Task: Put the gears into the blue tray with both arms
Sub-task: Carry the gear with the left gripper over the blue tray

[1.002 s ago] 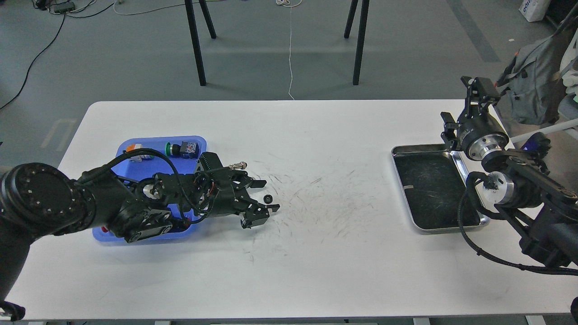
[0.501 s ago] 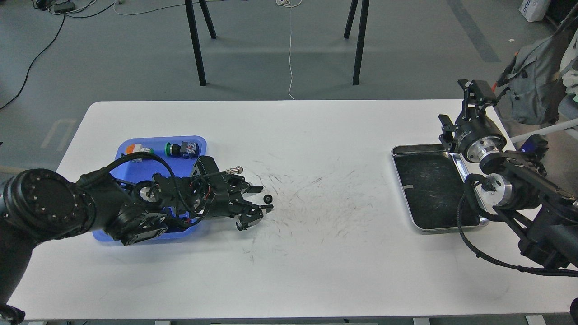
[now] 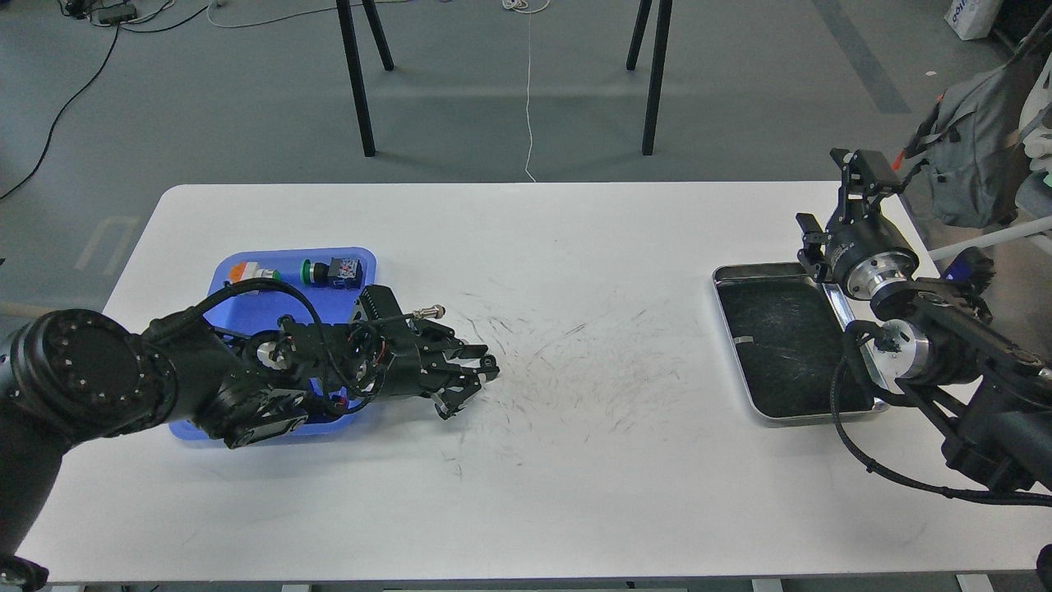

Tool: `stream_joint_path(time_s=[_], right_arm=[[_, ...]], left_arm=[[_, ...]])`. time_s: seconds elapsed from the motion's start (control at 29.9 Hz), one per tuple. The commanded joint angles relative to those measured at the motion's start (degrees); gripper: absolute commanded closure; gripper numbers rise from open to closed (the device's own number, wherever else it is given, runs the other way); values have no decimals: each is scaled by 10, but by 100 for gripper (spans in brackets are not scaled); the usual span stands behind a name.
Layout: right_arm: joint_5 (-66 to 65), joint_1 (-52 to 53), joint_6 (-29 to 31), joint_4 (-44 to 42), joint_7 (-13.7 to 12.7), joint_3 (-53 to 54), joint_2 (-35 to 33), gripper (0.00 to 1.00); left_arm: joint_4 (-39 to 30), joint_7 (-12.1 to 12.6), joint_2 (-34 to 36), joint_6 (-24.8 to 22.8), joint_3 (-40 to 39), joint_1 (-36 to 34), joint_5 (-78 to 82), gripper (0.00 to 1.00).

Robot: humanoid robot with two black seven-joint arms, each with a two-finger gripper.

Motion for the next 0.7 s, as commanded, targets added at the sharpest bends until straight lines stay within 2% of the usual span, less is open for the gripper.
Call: stream_joint_path(time_s=[0.0,0.17,0.5,0.67], right_arm=[[0,1,0,0,0,-2,0,2],[0,1,0,1,0,-3,0,2],[1,5,0,2,0,2,0,2],[3,5,1,4,6,20,1,2]], left_arm=[[2,0,-3,0,0,1,-2,80],[4,0,-3,0,-1,1,-1,88],[-1,0,17,0,-16,-5,-9,90],[-7,0,64,0,-41,-21,-10,89]])
